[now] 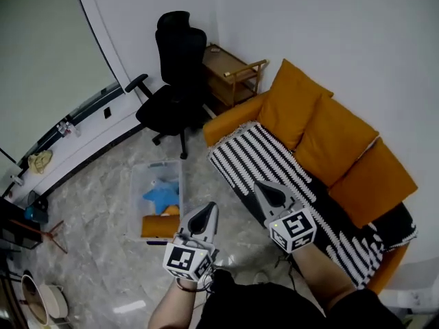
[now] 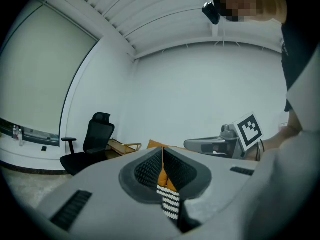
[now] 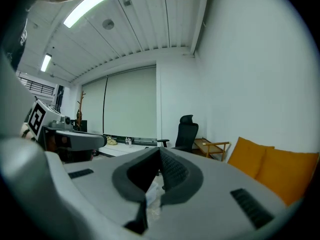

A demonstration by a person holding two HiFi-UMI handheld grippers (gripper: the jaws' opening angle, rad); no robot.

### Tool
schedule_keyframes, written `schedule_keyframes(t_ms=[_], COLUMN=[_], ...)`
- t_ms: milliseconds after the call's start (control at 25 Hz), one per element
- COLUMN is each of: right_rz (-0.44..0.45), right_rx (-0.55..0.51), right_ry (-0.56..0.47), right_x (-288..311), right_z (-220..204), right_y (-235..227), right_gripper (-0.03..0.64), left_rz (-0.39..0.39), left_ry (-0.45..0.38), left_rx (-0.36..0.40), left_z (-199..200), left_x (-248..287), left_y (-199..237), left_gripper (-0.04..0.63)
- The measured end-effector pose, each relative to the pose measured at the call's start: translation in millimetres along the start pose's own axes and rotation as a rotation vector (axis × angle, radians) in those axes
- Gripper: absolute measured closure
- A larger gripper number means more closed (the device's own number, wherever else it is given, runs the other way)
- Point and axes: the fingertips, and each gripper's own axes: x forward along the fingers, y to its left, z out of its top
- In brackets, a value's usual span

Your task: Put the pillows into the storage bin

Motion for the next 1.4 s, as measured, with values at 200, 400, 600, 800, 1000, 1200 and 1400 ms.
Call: schedule_keyframes(t_ms=[200, 400, 600, 800, 1000, 1200, 1400], right_rz=[0.014, 0.074, 0.129, 0.154, 0.154, 0.136, 0.121], right_rx=[0.026, 0.051, 0.066, 0.074, 0.052, 0.043, 0.050], right_ry=[0.029, 0.020, 0.017, 0.021, 0.030, 0.044, 0.061], right_x=[-66, -88, -91, -89, -97, -109, -117], right_z=[-20, -27, -35, -40, -38, -34, -38], right_y=[-21, -8, 20, 52, 85, 109, 123], right_gripper=[0.615, 0.615, 0.615, 0.615, 0.615, 0.614, 0.615], left_rz=[0.014, 0.071, 0.130, 0.169, 0.171, 0.151, 0.127], left_ry=[-0.025, -0.003, 0.015, -0.006, -0.028, -0.046, -0.043], left_rx=[0.013, 0.044, 0.060, 0.070, 0.048, 0.028, 0.016], left_z=[-15, -18, -21, -23, -26, -19, -23], left_x=[-10, -35, -64, -99, -127, -143, -156], left_y=[-70, -92, -89, -75, -64, -64, -65], left_gripper=[0.588, 0.588, 0.588, 0.588, 0.588, 0.588, 0.588])
